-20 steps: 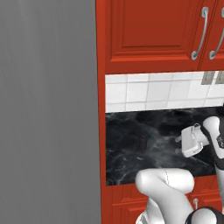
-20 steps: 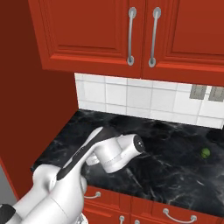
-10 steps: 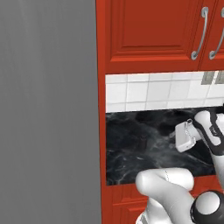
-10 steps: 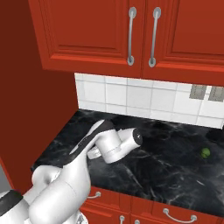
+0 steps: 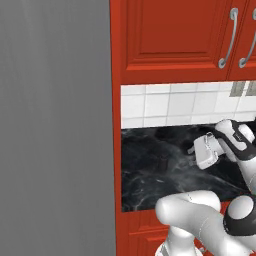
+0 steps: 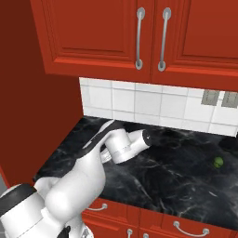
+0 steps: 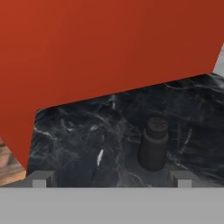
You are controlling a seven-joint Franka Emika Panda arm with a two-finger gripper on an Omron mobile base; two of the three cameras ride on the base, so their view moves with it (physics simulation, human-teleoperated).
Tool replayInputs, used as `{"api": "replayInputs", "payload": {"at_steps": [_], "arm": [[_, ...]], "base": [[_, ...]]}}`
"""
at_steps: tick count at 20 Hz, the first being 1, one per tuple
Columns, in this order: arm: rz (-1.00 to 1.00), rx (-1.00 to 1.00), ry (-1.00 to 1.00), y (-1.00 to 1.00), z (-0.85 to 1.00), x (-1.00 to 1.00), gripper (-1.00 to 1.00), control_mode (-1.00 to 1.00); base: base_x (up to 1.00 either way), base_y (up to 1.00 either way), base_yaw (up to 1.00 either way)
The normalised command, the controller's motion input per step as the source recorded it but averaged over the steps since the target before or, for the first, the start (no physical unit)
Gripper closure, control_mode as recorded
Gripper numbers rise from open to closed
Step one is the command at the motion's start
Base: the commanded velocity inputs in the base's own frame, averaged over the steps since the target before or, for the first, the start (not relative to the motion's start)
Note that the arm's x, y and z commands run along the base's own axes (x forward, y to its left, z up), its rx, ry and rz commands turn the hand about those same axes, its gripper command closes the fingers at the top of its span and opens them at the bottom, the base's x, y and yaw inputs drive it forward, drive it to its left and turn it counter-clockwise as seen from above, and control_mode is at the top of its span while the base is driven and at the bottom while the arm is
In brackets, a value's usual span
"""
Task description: There are various items on the counter. Only move the condiments/shakers into the cabinet.
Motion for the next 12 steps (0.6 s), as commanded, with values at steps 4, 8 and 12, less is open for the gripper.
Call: {"api": "replayInputs", "payload": {"at_steps": [4, 8, 12], "arm": [[0.05, 0.0, 0.0, 0.12, -0.14, 0.04, -1.0, -1.0], [0.01, 0.0, 0.0, 0.18, -0.21, 0.0, -1.0, -1.0], [0.0, 0.0, -0.01, 0.26, -0.14, 0.0, -1.0, -1.0]], "base": [[0.0, 0.0, 0.0], [0.0, 0.0, 0.0], [0.0, 0.0, 0.0]]}}
